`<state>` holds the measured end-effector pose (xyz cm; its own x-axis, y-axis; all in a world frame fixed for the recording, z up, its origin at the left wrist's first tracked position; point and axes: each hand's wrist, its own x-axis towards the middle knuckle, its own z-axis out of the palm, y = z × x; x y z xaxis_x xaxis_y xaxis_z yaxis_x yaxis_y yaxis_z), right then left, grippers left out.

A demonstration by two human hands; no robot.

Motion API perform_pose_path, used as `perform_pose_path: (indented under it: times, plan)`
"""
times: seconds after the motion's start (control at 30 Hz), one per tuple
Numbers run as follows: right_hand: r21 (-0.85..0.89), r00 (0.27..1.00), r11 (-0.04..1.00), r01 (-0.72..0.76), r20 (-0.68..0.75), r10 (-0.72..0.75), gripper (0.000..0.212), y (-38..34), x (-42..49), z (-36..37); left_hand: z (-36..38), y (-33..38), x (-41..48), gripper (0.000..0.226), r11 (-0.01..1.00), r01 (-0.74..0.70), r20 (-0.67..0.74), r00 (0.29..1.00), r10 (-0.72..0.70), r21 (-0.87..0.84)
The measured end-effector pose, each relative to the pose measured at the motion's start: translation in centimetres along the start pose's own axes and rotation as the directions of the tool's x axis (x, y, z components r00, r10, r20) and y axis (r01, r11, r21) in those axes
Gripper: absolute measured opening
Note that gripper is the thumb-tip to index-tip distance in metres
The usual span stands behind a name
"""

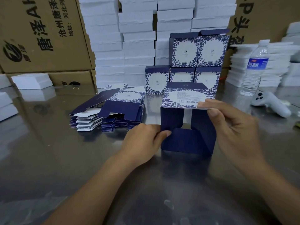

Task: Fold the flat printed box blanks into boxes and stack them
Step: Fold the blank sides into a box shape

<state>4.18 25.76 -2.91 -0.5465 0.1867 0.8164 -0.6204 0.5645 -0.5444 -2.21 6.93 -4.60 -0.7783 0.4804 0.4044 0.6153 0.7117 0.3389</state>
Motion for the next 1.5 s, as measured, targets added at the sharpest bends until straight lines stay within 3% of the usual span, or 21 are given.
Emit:
perform_pose_path:
  times: [0.2,0.37,0.6,0.8,1.07,1.17,1.23,1.3,1.43,1.5]
  plan:
    - [0.007,1.000,1.000,-0.008,0.004,0.008,0.017,0.0,0.0,-0.1,0.1,-0.3,0.0,0.047,0.996,0.042,0.054,0.998,-0.038,-0.075]
    - [0.007,1.000,1.000,-0.013,0.004,0.013,0.011,-0.1,0.0,0.0,0.4,-0.5,-0.1,0.043,0.998,0.053,0.156,0.986,-0.060,0.045]
    - [0.024,1.000,0.999,-0.025,-0.003,0.025,0.013,0.0,0.0,0.1,0.5,-0.6,-0.1,0.044,0.998,0.061,0.145,0.987,-0.065,0.027]
    - [0.039,0.998,0.998,-0.058,-0.005,0.059,0.014,0.0,0.0,0.0,0.2,-1.1,0.1,0.033,0.997,0.059,0.249,0.966,-0.071,0.055]
    - [0.052,0.991,0.994,-0.098,-0.085,0.102,0.025,0.1,0.0,-0.3,0.6,-1.5,0.0,0.036,1.000,0.014,0.171,0.985,-0.015,0.005]
    - [0.050,0.992,0.994,-0.099,-0.079,0.102,0.036,0.2,0.1,-0.4,0.2,-1.6,0.2,0.035,0.975,0.038,0.149,0.989,-0.005,-0.220]
    - [0.068,0.993,0.993,-0.099,-0.053,0.103,0.053,0.2,0.1,-0.4,-0.1,-1.2,0.4,0.034,0.852,0.035,0.039,0.999,-0.018,-0.522]
    - [0.087,0.997,0.993,-0.083,0.002,0.083,0.051,0.1,0.1,-0.3,-0.5,-0.5,0.6,0.032,0.708,-0.029,-0.119,0.990,-0.077,-0.705]
    - [0.152,0.998,0.987,-0.053,0.045,0.047,0.051,-0.2,0.3,-0.2,-1.9,1.3,0.4,0.055,0.662,-0.147,-0.316,0.938,-0.142,-0.735]
    - [0.200,0.994,0.974,-0.107,0.031,0.103,0.043,-0.2,0.4,-0.3,-2.3,2.1,0.2,0.041,0.670,-0.129,-0.291,0.947,-0.136,-0.731]
